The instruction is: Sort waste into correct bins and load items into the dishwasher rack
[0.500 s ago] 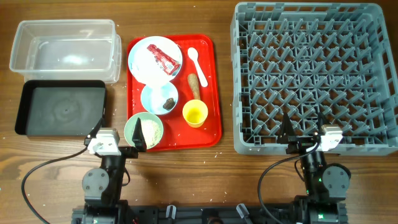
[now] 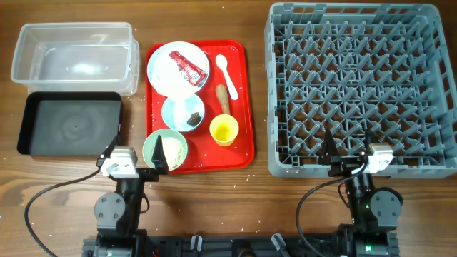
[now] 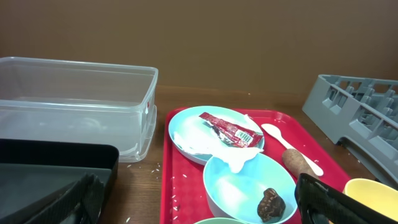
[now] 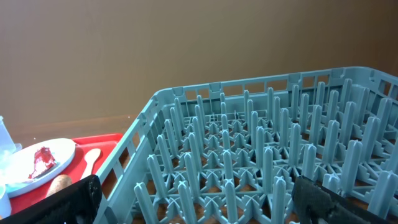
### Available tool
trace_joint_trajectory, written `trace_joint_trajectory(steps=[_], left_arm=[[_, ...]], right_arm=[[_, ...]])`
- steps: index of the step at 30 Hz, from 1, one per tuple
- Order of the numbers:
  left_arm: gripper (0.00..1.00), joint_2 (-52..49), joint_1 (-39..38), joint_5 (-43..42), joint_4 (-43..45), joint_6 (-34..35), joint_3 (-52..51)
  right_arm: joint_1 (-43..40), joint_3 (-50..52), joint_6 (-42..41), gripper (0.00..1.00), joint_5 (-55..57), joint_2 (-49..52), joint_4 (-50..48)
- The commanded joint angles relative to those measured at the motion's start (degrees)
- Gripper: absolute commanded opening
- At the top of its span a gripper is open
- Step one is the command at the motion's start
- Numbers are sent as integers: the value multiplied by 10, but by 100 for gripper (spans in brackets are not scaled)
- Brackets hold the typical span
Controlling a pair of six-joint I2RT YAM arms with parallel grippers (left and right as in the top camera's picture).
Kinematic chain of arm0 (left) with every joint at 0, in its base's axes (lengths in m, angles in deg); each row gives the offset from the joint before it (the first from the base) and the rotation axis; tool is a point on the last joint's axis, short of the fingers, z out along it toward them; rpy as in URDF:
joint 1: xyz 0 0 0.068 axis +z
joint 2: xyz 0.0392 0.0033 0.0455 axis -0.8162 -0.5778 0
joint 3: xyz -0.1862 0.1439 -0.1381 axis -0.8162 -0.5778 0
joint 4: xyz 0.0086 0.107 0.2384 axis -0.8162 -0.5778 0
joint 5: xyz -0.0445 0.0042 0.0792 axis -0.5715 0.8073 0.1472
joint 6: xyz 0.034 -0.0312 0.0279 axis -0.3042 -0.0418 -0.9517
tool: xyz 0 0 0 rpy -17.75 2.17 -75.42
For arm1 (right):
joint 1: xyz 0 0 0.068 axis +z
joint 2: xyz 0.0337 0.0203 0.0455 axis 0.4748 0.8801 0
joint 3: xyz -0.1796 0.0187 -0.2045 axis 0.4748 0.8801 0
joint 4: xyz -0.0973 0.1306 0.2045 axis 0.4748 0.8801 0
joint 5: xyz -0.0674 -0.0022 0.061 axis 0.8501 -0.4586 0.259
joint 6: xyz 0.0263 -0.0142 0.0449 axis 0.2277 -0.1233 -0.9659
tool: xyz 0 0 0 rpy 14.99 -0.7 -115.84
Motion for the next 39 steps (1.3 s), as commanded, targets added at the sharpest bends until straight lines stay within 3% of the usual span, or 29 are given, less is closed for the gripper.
trace_joint_trajectory(steps=[1, 39], left_arm=[[100, 3, -3, -7, 1, -11, -3], [100, 3, -3, -7, 15, -11, -3]], right_arm=[[-2, 1, -7, 100, 8, 0, -2], [-2, 1, -40, 100, 6, 0, -27]])
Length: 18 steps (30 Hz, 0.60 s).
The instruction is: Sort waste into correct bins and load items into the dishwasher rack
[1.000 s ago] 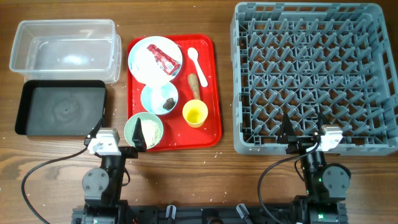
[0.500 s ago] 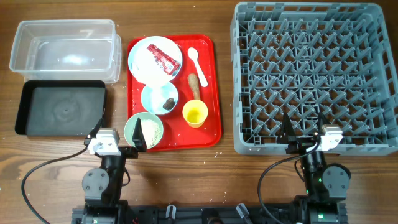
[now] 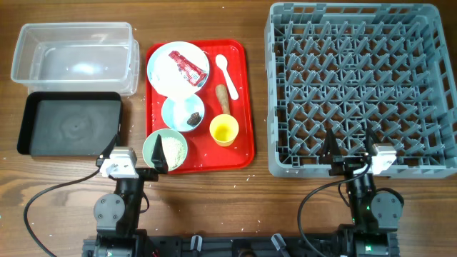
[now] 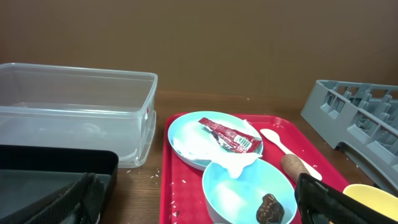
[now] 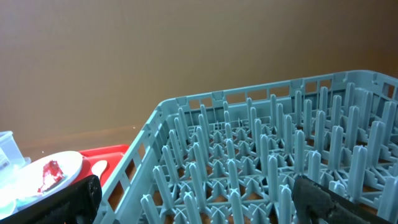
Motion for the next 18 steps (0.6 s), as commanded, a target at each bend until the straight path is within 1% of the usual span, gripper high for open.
trace_joint_trajectory(steps=[1, 10, 13, 16, 18], left_arm=[[100, 3, -3, -7, 3, -11, -3], [100, 3, -3, -14, 28, -11, -1], [100, 3, -3, -14, 28, -11, 17], [100, -7, -3, -13, 18, -11, 44], [100, -17, -3, -14, 17, -10, 52]], right_arm=[[-2, 1, -12, 100, 6, 0, -6], [-2, 1, -10, 100, 6, 0, -6], [-2, 0, -8, 100, 6, 0, -11], [-2, 0, 24, 100, 8, 1, -20], [-2, 0, 24, 100, 5, 1, -22]])
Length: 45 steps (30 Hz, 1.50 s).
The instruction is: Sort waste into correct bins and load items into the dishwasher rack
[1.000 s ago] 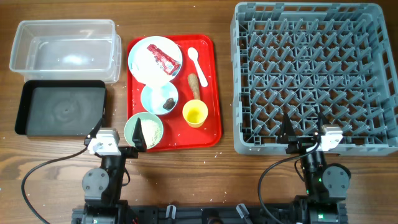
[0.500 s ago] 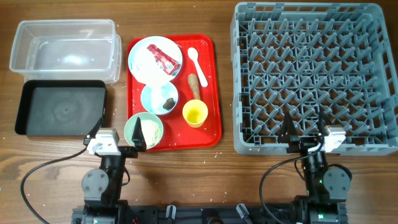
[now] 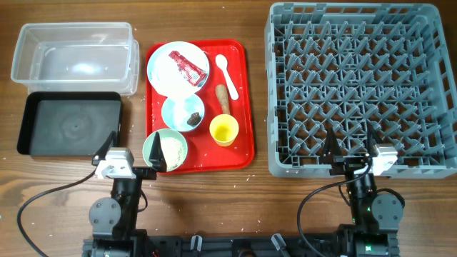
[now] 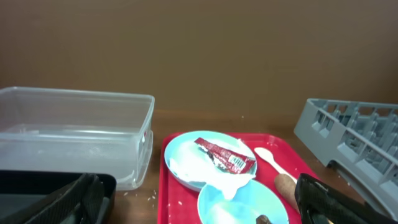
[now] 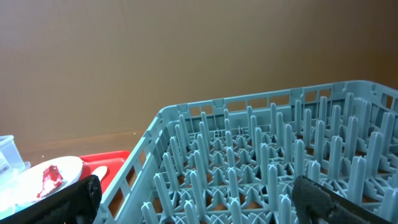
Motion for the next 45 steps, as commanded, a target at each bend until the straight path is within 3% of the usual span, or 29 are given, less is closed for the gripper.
trace_joint_trajectory(steps=[1, 4, 7, 13, 18, 21, 26, 30, 33, 45], left_arm=[[100, -16, -3, -7, -1, -7, 30], [100, -45, -3, -14, -1, 4, 70], [100, -144, -3, -25, -45, 4, 160], [100, -485, -3, -27, -213, 4, 463], [100, -778, -1, -29, -411, 44, 766], [100, -910, -2, -76, -465, 45, 887], [98, -1016, -2, -118, -459, 47, 890], [86, -1096, -3, -111, -461, 163, 890], [84, -1155, -11, -52, -461, 243, 889], [85, -1227, -27, -27, -398, 242, 888]], right_arm=[[-2, 0, 15, 100, 4, 1, -8], [-2, -14, 90, 100, -67, 3, -26], [-2, -54, 86, 100, -85, 33, -24], [-2, -196, 88, 100, -157, 225, -12], [-2, -419, 139, 100, -169, 414, 228], [-2, -516, 162, 100, -169, 504, 347], [-2, -523, 162, 100, -168, 571, 379], [-2, -523, 160, 100, -169, 607, 378], [-2, -523, 160, 99, -169, 627, 382], [-2, -523, 160, 100, -169, 632, 396]])
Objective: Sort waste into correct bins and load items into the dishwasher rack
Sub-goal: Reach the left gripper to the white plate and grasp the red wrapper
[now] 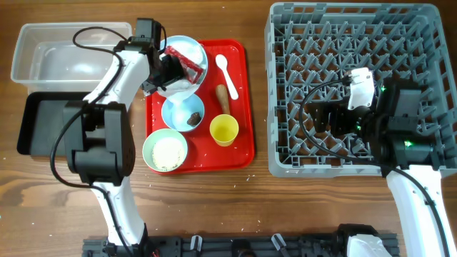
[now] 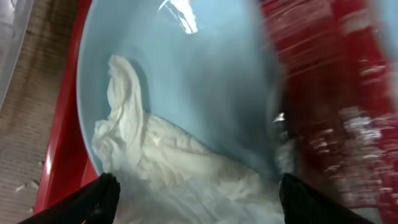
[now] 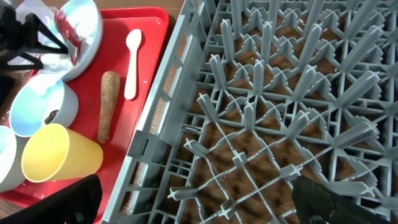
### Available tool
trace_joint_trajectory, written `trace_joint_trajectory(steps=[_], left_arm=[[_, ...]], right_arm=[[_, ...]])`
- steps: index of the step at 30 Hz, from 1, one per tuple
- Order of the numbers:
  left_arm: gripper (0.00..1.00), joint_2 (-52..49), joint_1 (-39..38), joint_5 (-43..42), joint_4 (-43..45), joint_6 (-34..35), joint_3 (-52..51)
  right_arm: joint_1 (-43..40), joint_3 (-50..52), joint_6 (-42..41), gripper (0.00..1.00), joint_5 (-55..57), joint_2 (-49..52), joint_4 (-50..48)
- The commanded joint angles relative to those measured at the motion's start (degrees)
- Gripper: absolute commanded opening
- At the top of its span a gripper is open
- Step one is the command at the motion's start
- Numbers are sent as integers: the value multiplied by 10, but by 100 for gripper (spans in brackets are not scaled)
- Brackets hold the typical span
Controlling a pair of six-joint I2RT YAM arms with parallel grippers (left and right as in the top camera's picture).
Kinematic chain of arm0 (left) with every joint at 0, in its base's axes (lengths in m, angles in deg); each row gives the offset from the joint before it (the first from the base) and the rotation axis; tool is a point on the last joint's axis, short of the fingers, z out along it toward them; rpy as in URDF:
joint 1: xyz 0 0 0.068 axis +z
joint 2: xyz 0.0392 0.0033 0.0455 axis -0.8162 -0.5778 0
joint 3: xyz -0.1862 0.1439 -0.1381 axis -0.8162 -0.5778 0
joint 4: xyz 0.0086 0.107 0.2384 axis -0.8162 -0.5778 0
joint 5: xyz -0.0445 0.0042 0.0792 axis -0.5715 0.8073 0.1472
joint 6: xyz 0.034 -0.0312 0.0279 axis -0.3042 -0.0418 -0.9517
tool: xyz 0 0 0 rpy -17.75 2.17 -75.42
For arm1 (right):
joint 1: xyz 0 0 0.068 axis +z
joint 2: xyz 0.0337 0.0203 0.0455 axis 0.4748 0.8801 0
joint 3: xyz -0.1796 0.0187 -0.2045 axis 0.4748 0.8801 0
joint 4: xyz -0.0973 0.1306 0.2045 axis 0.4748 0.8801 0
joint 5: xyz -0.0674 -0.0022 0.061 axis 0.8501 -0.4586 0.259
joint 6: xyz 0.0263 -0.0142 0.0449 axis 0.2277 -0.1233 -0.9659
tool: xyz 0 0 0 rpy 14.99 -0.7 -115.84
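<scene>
A light blue plate (image 1: 187,51) at the back of the red tray (image 1: 243,153) holds a red wrapper (image 1: 191,66) and a crumpled white napkin (image 2: 186,162). My left gripper (image 1: 166,71) is down at the plate's left rim and open; its fingers (image 2: 102,199) straddle the napkin, and the wrapper (image 2: 336,106) is a blur at the right. My right gripper (image 1: 332,120) hangs open over the left part of the grey dishwasher rack (image 1: 428,86), holding nothing. The rack (image 3: 280,93) has nothing in it.
The tray also carries a small blue bowl (image 1: 183,113) with a brown lump, a green bowl of rice (image 1: 165,150), a yellow cup (image 1: 223,130), a white spoon (image 1: 223,70) and a brown stick-shaped piece (image 1: 223,96). A clear bin (image 1: 71,36) and a black tray (image 1: 68,125) stand at the left.
Both arms have left the near table edge. My left gripper is now at the plate with the napkin between its open fingers. My right gripper is now over the rack's left part.
In all three earlier moments both arms stood at the near edge of the table with open grippers, their wrist views shifting only a little. The tray's items stayed put. Now the left gripper is at the plate and the right one over the rack.
</scene>
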Motion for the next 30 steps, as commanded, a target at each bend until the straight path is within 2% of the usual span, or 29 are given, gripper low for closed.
trace_joint_trajectory(steps=[1, 10, 16, 20, 21, 22, 23, 24, 26, 27, 30], left_arm=[[85, -23, -5, 8, 25, 6, 8], [85, -25, -7, 8, 78, 6, 8], [92, -40, -28, 9, 150, 6, 8], [93, -64, -50, 48, 165, 6, 8], [90, -71, -54, 57, 165, 5, 8], [86, -81, -59, 70, 164, 5, 8], [69, -88, -63, 76, 161, 2, 8], [56, -93, -65, 83, 158, 1, 8], [12, -94, -66, 108, 153, 1, 8], [4, -91, -65, 120, 153, 2, 9], [4, -72, -61, 131, 155, 0, 14]], right_arm=[[-1, -9, 10, 100, -10, 4, 2], [-1, -9, 10, 100, -9, 4, 2], [-1, -9, 10, 100, -9, 4, 2], [-1, -9, 10, 100, -9, 4, 2], [-1, -9, 10, 99, -9, 4, 2], [-1, -9, 10, 100, -9, 4, 2], [-1, -8, 10, 100, -9, 4, 2], [-1, -8, 10, 100, -9, 4, 2], [-1, -8, 10, 100, -9, 4, 2], [-1, -8, 10, 100, -9, 4, 2], [-1, -8, 10, 100, -9, 4, 2]])
